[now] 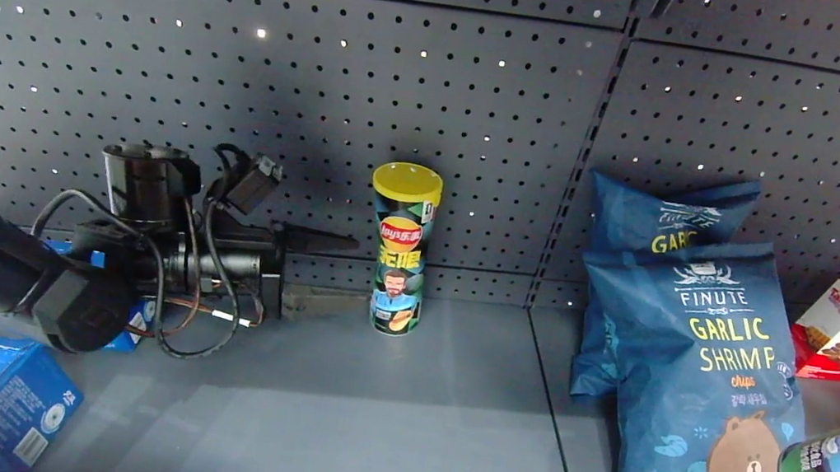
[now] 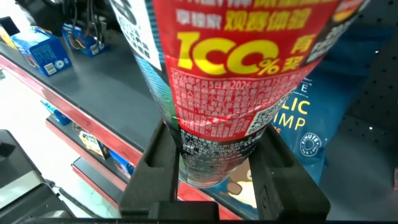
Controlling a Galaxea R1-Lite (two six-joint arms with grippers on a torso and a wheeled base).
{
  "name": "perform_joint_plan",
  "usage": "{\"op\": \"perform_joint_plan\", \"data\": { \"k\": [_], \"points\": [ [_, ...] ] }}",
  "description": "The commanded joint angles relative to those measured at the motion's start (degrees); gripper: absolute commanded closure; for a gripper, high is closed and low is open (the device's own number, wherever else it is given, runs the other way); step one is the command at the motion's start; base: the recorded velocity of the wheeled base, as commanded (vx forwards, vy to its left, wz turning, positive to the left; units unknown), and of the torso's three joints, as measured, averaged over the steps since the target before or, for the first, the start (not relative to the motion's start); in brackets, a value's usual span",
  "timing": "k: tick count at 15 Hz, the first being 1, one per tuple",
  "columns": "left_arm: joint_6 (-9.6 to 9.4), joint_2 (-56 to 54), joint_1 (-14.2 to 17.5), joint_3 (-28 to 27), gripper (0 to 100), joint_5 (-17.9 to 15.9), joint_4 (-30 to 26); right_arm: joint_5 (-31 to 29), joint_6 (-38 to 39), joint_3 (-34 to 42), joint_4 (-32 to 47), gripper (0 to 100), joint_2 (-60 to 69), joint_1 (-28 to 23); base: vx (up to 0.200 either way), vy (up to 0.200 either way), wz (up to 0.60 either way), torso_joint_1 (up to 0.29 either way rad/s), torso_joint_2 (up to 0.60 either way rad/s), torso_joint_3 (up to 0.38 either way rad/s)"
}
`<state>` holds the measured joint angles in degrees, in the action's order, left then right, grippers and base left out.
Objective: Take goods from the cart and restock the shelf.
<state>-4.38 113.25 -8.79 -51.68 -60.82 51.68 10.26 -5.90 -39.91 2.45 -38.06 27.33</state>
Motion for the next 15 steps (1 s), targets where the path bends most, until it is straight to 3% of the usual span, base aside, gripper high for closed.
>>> {"op": "perform_joint_plan", "data": {
  "k": [1,4,7,15],
  "points": [
    [0.07,4.26,0.97,-0.97,0,-0.79,1.50,0.02,0.01,0.10,0.10,100,-0.26,0.00,0.000,0.000,0.00,0.000,0.00,0.000],
    [0.77,7.25,0.97,-3.87,0,-1.06,3.34,0.02,0.01,0.19,0.19,100,-0.17,0.00,0.000,0.000,0.00,0.000,0.00,0.000],
    [2.00,10.15,0.79,-10.20,0,-1.58,3.08,0.02,0.10,0.27,0.19,100,-0.70,0.00,0.000,0.000,0.00,0.000,0.00,0.000],
    [3.23,12.96,-1.67,-16.35,0,-1.58,2.38,0.02,0.63,0.54,-0.08,100,-1.40,0.00,0.000,0.000,0.00,0.000,0.00,0.000]
  ]
}}
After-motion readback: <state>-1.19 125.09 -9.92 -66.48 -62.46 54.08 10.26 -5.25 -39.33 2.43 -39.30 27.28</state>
